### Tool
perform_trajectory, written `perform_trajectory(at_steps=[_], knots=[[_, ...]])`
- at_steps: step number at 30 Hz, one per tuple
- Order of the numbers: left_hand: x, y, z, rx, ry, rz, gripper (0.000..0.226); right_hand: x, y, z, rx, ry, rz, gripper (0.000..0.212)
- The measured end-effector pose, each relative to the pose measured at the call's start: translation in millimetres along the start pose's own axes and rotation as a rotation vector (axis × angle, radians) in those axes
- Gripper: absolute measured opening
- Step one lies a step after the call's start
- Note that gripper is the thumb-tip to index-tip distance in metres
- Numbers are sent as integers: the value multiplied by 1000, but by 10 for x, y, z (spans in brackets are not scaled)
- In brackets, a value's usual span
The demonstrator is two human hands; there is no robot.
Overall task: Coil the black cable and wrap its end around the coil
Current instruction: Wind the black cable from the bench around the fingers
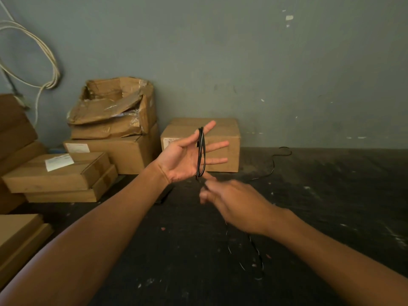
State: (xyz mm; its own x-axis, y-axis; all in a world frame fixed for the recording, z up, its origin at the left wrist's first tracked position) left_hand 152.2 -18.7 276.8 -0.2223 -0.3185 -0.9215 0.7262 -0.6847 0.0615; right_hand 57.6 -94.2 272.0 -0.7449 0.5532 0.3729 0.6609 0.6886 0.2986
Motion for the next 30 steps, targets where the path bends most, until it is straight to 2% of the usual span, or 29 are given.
perform_trajectory(at_steps=[3,6,10,13,16,21,26,30], knots=[[106,-61,29,68,-60,-16,48,-18,82,-342,-102,25,41,21],[138,-98,80,112,36,-9,49,-97,151,-616,-157,-54,93,20],[145,-88,139,111,104,-75,52,-115,223,-941,-221,-116,81,7],[227,-138,207,134,127,-137,51,-128,291,-1210,-297,-166,87,14],[269,-197,311,224,121,-155,50,-163,351,-1397,-331,-180,66,19],[256,-232,498,356,115,-179,50,-347,370,-1431,-351,-96,58,18],[277,-275,606,408,130,-209,52,-505,352,-1358,-361,55,33,14],[214,-305,711,439,78,-186,51,-696,338,-1228,-379,106,68,20]])
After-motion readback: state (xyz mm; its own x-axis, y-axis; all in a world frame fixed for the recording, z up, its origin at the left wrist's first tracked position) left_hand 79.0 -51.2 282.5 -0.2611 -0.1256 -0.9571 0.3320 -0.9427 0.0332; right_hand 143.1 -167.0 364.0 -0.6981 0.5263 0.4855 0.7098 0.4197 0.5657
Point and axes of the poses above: each hand's wrist, its own y-axis towards the middle knuckle, its own z-axis out of the palm, x = y × z, the point moved 8 cm from there along y, towards the middle knuckle, and after that the axes turned 3 degrees about y, right-handed, at the moved point
